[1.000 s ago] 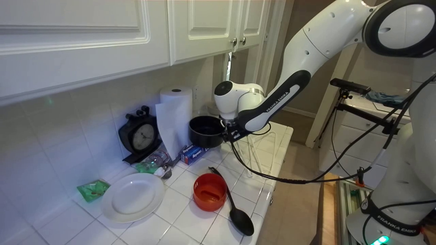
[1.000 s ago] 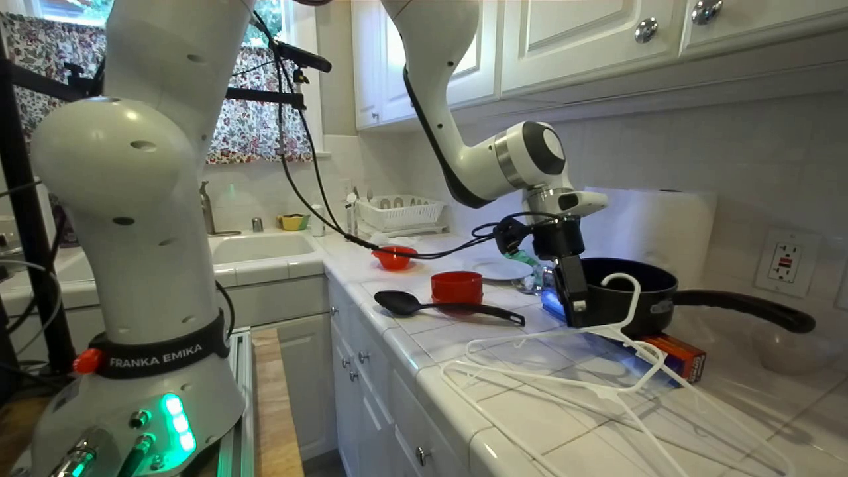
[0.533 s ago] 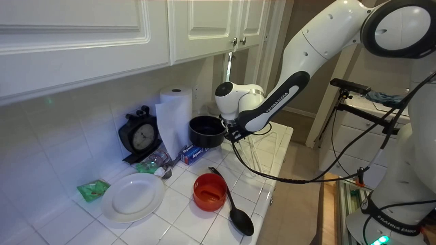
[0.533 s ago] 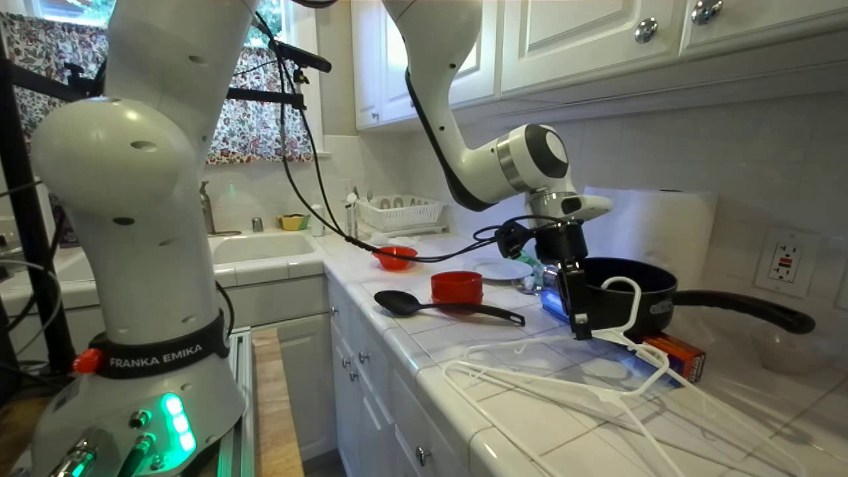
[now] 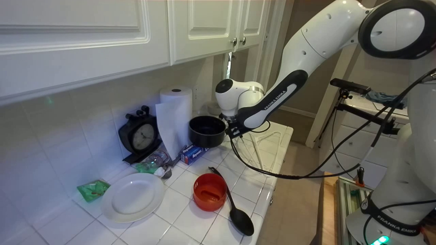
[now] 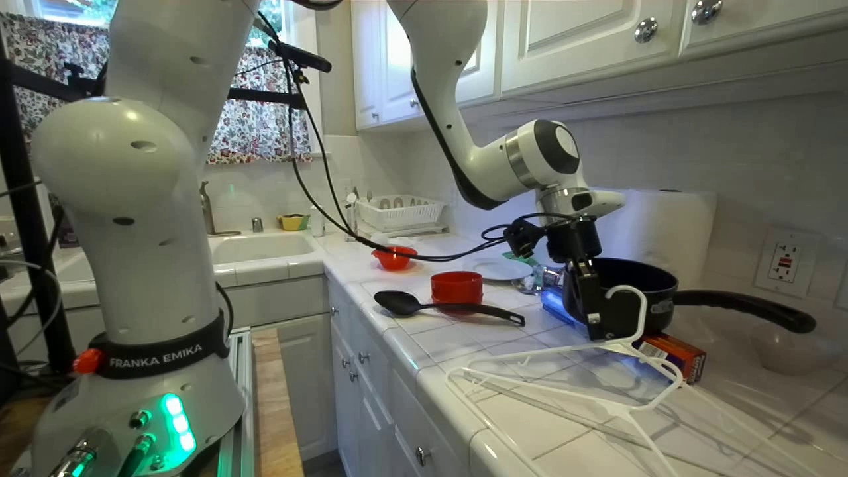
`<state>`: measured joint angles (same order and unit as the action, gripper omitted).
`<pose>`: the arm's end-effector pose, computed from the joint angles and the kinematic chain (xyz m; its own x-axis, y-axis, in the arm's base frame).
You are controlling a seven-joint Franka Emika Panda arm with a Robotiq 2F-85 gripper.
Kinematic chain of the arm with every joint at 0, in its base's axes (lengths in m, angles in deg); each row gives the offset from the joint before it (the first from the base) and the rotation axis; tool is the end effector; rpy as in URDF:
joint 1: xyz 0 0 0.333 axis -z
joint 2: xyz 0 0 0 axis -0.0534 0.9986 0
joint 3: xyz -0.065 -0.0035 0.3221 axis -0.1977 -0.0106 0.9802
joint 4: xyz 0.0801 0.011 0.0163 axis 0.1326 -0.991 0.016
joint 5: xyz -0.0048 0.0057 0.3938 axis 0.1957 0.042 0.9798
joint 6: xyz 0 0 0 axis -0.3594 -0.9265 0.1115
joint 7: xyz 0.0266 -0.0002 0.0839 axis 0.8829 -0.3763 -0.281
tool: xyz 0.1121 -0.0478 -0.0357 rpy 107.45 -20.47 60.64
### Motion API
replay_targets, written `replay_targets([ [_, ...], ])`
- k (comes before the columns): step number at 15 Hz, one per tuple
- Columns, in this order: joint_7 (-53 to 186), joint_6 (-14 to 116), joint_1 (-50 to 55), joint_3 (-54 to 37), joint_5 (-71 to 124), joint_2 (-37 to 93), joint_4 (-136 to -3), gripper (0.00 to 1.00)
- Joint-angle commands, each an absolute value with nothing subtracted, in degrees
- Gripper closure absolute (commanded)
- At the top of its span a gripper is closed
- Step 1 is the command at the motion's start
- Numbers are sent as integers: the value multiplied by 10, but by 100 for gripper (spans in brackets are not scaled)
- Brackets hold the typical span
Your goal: Put the white hangers on the counter
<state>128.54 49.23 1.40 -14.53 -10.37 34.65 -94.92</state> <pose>0.5777 -0.1048 0.2260 0.7253 -0.6148 0.3097 -0.6836 -0.5900 0.4296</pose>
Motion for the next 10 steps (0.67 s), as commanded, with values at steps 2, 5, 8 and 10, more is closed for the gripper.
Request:
replay_targets([
  [2,1305,485,9,-149,-98,356,-932,95],
  [5,1299,477,8,-149,-102,357,-933,95],
  [8,1289,466,5,-149,-113,355,-938,94],
  [10,1290,461,3,-150,-118,353,-941,69],
])
